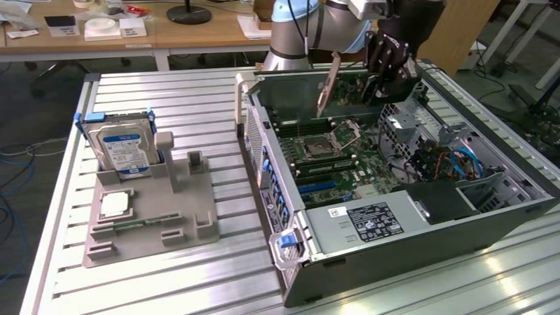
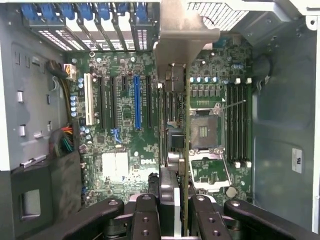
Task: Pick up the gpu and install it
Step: 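Insert the gpu into the slot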
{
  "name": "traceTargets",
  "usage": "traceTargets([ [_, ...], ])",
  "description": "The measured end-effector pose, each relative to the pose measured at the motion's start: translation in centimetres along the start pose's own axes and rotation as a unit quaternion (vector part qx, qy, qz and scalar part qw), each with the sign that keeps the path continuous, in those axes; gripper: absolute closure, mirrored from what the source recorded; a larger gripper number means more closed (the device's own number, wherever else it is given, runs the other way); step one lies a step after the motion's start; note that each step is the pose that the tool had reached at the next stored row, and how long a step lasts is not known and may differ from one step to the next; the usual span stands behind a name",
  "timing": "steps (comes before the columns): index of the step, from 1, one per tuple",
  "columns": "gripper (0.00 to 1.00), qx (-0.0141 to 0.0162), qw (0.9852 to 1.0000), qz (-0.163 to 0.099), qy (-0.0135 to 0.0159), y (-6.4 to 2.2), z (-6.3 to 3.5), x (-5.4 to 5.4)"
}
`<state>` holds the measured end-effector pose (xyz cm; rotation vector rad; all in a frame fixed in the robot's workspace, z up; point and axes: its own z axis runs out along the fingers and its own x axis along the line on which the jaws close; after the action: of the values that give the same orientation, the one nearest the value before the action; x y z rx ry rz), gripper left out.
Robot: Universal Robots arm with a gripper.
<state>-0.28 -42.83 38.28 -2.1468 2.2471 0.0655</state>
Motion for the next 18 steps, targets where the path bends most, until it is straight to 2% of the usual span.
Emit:
traceTargets([
  [3,0.72,0.0006,1.0000,0.000,0.0001,-0.04,0.53,0.0],
  [7,0.72,0.0051,1.0000,0.000,-0.0002,-0.05,1.02,0.1],
  [8,0.72,0.0054,1.0000,0.000,-0.0002,-0.05,1.19,0.1],
  [14,0.72,0.0046,1.0000,-0.003,0.0007,0.35,1.76,0.1],
  [18,0.72,0.0034,0.9997,-0.026,0.0004,0.46,2.18,0.2],
])
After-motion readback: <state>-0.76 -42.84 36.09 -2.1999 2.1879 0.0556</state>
